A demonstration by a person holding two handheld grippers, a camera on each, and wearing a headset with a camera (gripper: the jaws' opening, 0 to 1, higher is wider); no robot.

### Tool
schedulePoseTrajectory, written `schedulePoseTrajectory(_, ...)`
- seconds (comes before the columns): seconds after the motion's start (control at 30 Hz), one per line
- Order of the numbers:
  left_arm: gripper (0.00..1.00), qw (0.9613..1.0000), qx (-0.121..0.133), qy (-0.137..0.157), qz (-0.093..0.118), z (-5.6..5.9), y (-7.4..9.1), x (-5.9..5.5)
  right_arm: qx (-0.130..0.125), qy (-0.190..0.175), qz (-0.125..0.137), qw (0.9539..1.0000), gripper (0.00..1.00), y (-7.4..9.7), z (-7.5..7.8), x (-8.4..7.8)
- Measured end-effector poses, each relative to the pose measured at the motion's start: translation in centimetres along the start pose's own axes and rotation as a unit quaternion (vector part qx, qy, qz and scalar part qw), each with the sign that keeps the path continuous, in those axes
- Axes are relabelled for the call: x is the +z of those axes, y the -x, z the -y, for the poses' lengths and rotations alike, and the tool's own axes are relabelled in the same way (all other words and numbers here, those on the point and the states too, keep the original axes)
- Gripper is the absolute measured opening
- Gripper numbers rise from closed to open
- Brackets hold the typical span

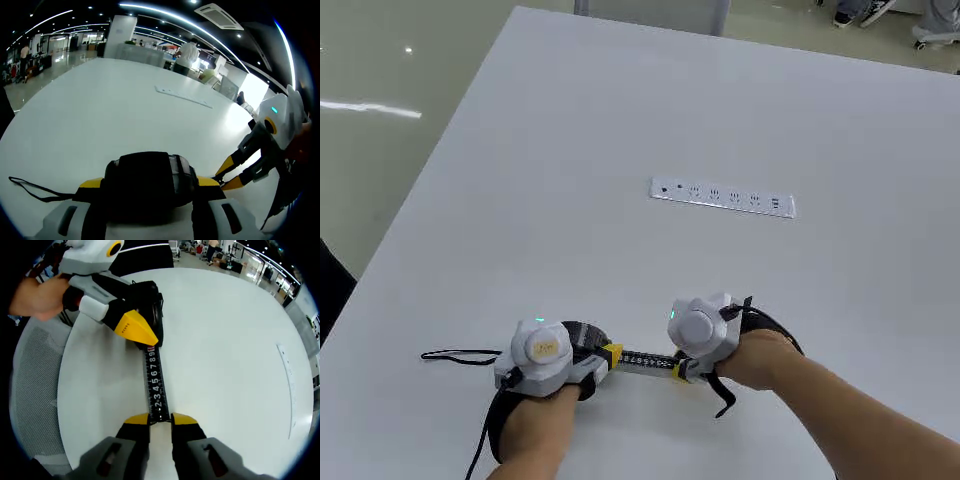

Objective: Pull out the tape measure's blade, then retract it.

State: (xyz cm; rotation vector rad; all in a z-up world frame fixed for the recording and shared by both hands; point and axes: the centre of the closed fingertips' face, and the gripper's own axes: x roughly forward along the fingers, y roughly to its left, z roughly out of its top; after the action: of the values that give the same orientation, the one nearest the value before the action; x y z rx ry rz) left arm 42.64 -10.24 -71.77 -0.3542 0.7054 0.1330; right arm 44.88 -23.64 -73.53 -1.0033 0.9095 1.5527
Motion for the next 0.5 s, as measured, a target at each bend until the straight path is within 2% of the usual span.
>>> schedulePoseTrajectory(0.5, 0.65, 0.9999, -0.004, 0.010, -0.002, -0.1, 0.0, 0.2, 0.001, 0.009, 0.015, 0.9998, 0.15, -0.4, -0.3, 1.9)
